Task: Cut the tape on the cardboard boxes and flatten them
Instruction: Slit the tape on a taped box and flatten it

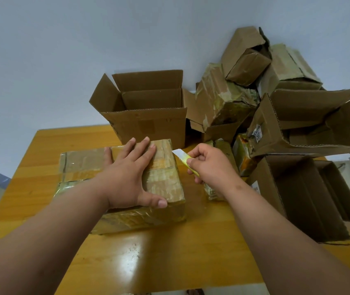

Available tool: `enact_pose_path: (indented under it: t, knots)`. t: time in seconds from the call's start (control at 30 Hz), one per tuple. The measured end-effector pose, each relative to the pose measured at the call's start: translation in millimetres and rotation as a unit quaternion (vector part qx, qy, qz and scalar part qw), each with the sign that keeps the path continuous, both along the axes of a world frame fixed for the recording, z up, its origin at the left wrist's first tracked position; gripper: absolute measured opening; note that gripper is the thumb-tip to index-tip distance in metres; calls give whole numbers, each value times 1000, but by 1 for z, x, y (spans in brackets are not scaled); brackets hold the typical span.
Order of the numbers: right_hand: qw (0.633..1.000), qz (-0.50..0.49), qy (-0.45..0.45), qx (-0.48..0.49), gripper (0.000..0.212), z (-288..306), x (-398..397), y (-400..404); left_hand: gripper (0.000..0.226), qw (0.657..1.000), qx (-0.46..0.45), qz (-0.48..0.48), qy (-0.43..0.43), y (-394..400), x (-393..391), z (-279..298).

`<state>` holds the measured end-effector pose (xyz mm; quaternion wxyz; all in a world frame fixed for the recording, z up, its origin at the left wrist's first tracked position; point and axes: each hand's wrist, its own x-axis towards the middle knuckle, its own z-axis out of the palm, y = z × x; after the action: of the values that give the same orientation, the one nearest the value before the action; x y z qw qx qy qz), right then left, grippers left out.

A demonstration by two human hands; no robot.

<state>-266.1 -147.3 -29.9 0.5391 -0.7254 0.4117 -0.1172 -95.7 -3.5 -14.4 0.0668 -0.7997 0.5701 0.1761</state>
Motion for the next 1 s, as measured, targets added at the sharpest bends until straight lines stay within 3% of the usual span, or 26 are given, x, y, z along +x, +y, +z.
enact_pose_path:
  t: [1.0]
  knots:
    - [998,49,-19,-17,10,-1,-21,12,146,1000,-14,0,7,2,6,-4]
